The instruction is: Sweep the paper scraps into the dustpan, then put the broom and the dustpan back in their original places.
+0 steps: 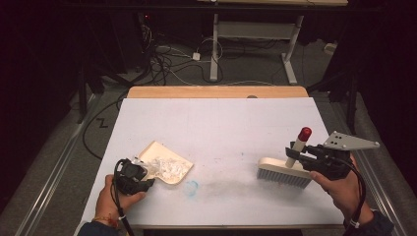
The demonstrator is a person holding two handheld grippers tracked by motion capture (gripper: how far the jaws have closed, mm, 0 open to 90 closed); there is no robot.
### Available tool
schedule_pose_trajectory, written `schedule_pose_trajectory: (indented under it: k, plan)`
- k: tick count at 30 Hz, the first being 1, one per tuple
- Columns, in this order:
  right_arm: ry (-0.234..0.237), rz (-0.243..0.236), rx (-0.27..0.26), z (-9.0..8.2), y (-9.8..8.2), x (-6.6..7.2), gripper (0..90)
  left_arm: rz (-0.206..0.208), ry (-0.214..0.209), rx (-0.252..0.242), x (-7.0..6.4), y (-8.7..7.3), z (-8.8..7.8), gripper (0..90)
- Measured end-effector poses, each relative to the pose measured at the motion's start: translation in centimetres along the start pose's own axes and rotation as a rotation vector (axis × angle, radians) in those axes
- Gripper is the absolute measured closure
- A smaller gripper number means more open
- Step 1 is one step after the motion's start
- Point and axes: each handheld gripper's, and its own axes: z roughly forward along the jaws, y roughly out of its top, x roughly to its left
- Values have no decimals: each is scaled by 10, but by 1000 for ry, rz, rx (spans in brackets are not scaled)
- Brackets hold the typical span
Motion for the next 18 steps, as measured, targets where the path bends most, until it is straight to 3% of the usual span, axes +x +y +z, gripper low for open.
schedule_pose_trajectory:
  k: [3, 8, 13, 18]
  plan:
    - [30, -7, 53, 9, 0, -5, 699, -28, 19, -16, 1, 1, -3, 631]
    - [90, 29, 77, 20, 4, -20, 696, -73, 38, -30, 6, 4, -2, 631]
    - [81, 40, 90, 36, 9, -30, 690, -136, 63, -69, 14, 5, -3, 631]
    - [58, 65, 97, 54, 12, -41, 677, -188, 77, -74, 20, 2, -3, 631]
